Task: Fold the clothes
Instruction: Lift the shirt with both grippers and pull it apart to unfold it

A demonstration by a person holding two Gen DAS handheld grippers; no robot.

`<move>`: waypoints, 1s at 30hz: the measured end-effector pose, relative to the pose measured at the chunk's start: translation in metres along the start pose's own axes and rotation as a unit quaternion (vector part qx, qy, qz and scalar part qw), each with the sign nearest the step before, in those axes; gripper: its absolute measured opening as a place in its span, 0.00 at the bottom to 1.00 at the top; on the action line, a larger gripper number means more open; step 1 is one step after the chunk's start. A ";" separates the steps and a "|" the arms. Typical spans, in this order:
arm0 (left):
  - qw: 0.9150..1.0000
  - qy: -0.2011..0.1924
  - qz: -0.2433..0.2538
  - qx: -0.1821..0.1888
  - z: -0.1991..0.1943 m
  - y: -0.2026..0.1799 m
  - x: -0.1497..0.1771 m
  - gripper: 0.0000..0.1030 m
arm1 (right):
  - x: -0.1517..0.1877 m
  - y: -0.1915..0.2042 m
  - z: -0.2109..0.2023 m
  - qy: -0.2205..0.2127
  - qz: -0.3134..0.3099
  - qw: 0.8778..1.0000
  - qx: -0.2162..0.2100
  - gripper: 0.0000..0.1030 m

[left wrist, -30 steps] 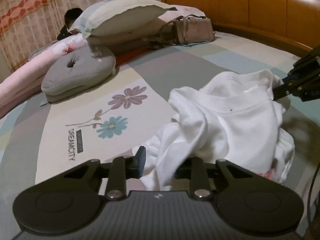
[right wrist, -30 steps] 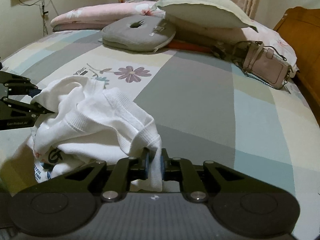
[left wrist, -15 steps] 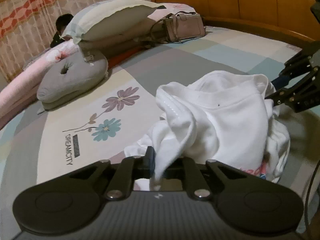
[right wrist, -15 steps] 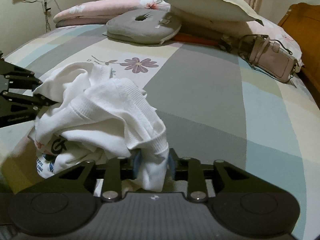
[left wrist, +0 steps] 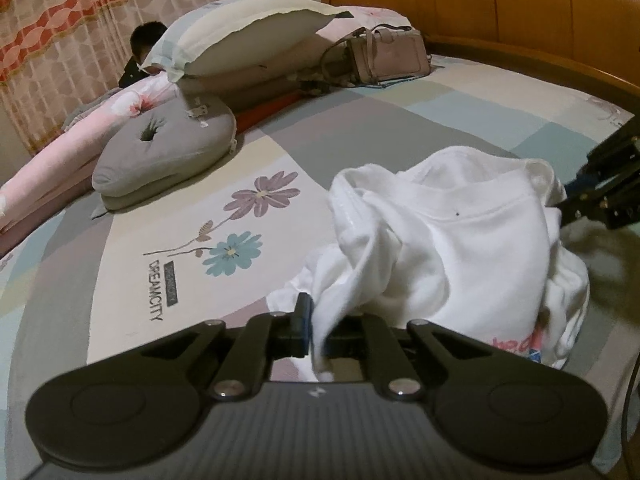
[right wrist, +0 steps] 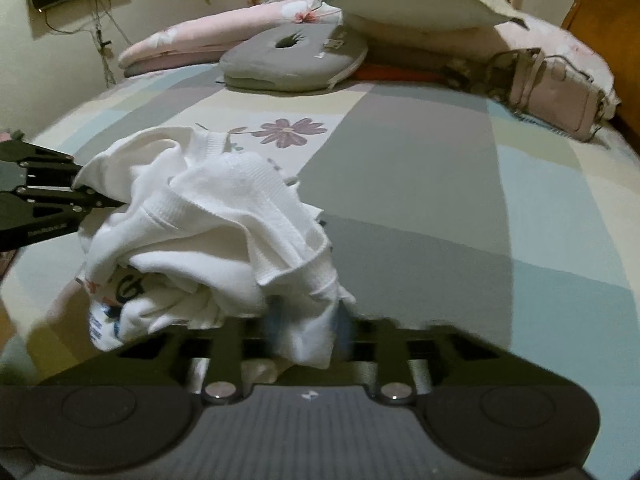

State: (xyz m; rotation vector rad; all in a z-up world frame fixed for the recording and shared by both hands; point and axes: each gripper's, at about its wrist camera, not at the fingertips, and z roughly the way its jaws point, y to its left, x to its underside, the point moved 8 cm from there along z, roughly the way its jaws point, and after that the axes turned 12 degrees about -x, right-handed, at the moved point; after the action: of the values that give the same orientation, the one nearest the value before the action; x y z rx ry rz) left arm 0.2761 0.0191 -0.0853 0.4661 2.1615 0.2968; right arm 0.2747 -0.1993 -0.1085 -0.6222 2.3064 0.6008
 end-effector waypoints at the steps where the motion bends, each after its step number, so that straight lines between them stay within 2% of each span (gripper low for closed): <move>1: 1.000 0.000 -0.003 -0.001 0.000 0.003 -0.002 0.04 | -0.003 -0.001 -0.001 -0.003 0.000 1.000 0.002 0.11; 12: 0.997 0.002 -0.058 -0.047 0.023 0.064 -0.025 0.01 | -0.069 -0.026 -0.007 -0.047 -0.024 0.998 0.041 0.07; 23: 0.993 0.038 -0.083 -0.081 0.089 0.125 -0.036 0.01 | -0.134 -0.071 0.032 -0.038 -0.032 0.995 0.086 0.06; 30: 0.989 0.063 -0.110 -0.080 0.137 0.144 -0.043 0.01 | -0.184 -0.103 0.080 -0.035 -0.022 0.994 0.096 0.06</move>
State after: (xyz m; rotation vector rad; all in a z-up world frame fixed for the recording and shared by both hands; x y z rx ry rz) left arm 0.4421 0.1359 -0.0806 0.1178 2.2669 0.3814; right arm 0.4943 -0.1855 -0.0598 -0.5493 2.2448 0.3683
